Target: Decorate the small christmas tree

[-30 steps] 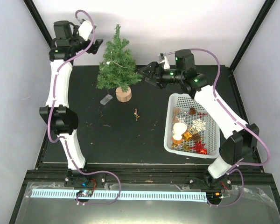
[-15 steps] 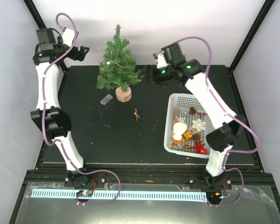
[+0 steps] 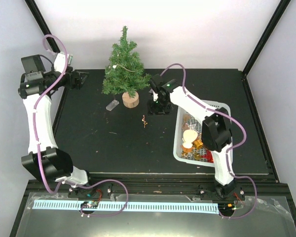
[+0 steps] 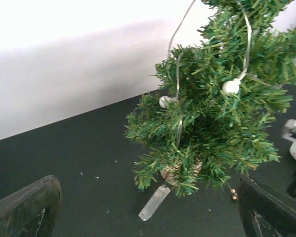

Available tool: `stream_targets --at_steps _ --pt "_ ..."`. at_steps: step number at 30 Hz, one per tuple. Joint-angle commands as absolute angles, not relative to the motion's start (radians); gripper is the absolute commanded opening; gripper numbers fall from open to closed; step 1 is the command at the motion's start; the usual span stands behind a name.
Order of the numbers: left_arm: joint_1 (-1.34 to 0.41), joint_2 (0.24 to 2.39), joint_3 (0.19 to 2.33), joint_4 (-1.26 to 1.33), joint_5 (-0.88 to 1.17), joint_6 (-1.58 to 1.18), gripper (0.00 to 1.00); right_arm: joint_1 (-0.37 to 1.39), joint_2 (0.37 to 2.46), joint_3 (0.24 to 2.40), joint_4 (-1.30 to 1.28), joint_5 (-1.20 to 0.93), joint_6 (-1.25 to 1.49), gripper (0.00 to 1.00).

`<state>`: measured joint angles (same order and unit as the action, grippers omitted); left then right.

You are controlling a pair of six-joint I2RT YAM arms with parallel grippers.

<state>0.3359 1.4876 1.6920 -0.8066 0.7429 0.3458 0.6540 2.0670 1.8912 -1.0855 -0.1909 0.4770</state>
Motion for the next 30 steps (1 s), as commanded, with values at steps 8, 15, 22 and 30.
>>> stream_targets --at_steps 8,15,22,30 --pt "0.37 1.329 1.514 -0.713 0.799 0.245 0.98 0.676 2.249 1.95 -0.931 -0.144 0.554 0.57" --pt "0.388 1.288 1.471 -0.735 0.805 0.25 0.98 0.7 2.32 1.982 -0.901 -0.113 0.601 0.56" --pt "0.402 1.287 1.444 -0.767 0.815 0.263 0.98 0.72 2.341 1.953 -0.844 -0.069 0.65 0.56" --pt "0.409 1.287 1.449 -0.8 0.824 0.277 0.98 0.72 2.419 2.007 -0.836 -0.03 0.663 0.52"
